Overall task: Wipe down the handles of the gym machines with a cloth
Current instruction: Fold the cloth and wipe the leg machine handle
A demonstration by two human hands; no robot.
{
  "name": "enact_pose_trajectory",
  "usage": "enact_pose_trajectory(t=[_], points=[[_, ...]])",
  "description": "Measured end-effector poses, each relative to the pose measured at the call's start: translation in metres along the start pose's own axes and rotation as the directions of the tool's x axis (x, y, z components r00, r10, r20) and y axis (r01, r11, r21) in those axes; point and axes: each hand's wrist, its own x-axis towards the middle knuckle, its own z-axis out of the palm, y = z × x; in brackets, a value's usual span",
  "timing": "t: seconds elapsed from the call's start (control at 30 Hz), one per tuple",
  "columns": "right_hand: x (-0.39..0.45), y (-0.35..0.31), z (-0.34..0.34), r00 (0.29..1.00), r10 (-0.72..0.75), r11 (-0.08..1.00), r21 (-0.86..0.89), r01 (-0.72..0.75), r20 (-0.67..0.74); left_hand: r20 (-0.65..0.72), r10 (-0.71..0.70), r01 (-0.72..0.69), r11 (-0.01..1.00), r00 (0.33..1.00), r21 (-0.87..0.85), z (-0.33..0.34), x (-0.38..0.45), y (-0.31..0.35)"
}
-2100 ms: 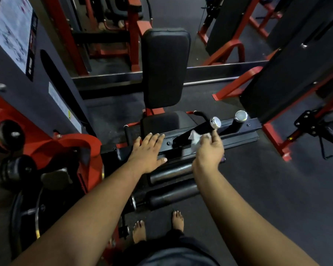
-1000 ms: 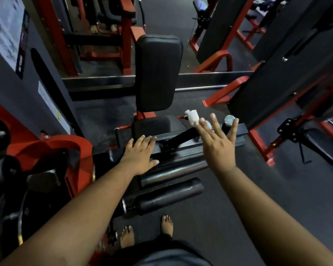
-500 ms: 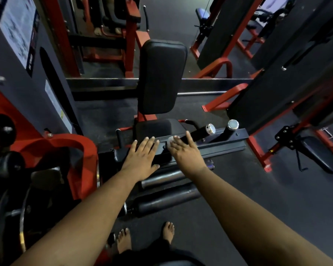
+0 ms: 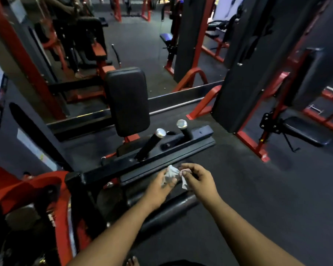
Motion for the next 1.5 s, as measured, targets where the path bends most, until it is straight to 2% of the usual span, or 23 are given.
enact_pose_trajectory(t=[0.07, 0.17, 0.3, 0.4, 0.5, 0.57, 0.67, 0.77, 0.87, 0.97, 1.03, 1.13, 1.33, 1.4, 1.5], points=[[-0.013, 0.005, -0.039, 1.0, 0.026, 0.998, 0.053, -0.025, -0.018, 0.046, -0.072, 0.08, 0.974, 0.996, -0.212, 0.037, 0.003, 0.025], [-0.035, 0.014, -0.094, 0.998, 0.028, 0.998, 0.059, -0.024, -0.059, 0.051, -0.101, 0.112, 0.942, 0.994, -0.316, 0.086, 0.005, 0.055], [-0.064, 0.034, -0.167, 0.987, 0.095, 0.995, 0.024, -0.093, -0.131, 0.045, -0.063, 0.072, 0.97, 0.997, -0.231, 0.146, 0.009, 0.086], [-0.083, 0.053, -0.21, 0.99, 0.087, 0.99, -0.102, -0.099, -0.111, 0.004, -0.067, 0.066, 0.963, 0.998, -0.259, 0.181, 0.01, 0.102], [-0.1, 0.069, -0.246, 0.994, 0.094, 0.969, -0.225, -0.104, -0.056, -0.016, -0.002, -0.001, 0.982, 1.0, -0.19, 0.212, 0.011, 0.115], [-0.105, 0.073, -0.263, 0.995, 0.095, 0.974, -0.204, -0.098, -0.027, 0.076, 0.056, -0.046, 0.991, 0.996, -0.129, 0.23, 0.013, 0.124], [-0.096, 0.072, -0.274, 0.988, 0.15, 0.983, -0.113, -0.145, 0.035, 0.263, 0.159, -0.146, 0.987, 0.951, -0.069, 0.252, 0.018, 0.133], [-0.081, 0.073, -0.285, 0.989, 0.141, 0.968, -0.215, -0.127, 0.05, 0.307, 0.194, -0.19, 0.981, 0.932, -0.044, 0.264, 0.035, 0.139], [-0.066, 0.077, -0.295, 0.99, 0.142, 0.98, -0.14, -0.139, 0.011, 0.221, 0.154, -0.122, 0.981, 0.963, -0.151, 0.267, 0.055, 0.146], [-0.046, 0.081, -0.305, 0.986, 0.154, 0.988, -0.006, -0.155, -0.064, 0.078, 0.018, 0.01, 0.937, 0.997, -0.35, 0.276, 0.079, 0.147], [-0.03, 0.08, -0.309, 0.98, 0.182, 0.982, 0.068, -0.177, -0.077, 0.151, -0.062, 0.121, 0.898, 0.987, -0.422, 0.285, 0.096, 0.145], [-0.001, 0.076, -0.316, 0.968, 0.221, 0.971, 0.123, -0.207, -0.114, 0.343, -0.083, 0.221, 0.895, 0.936, -0.387, 0.304, 0.115, 0.145], [0.042, 0.076, -0.358, 0.932, 0.273, 0.962, 0.08, -0.262, -0.238, 0.238, -0.094, 0.159, 0.95, 0.967, -0.27, 0.326, 0.167, 0.147], [0.053, 0.082, -0.375, 0.919, 0.295, 0.956, 0.088, -0.281, -0.263, 0.228, -0.129, 0.186, 0.95, 0.965, -0.251, 0.331, 0.183, 0.152], [0.068, 0.09, -0.392, 0.909, 0.357, 0.925, 0.218, -0.312, -0.216, 0.274, -0.211, 0.318, 0.837, 0.938, -0.445, 0.345, 0.196, 0.164]])
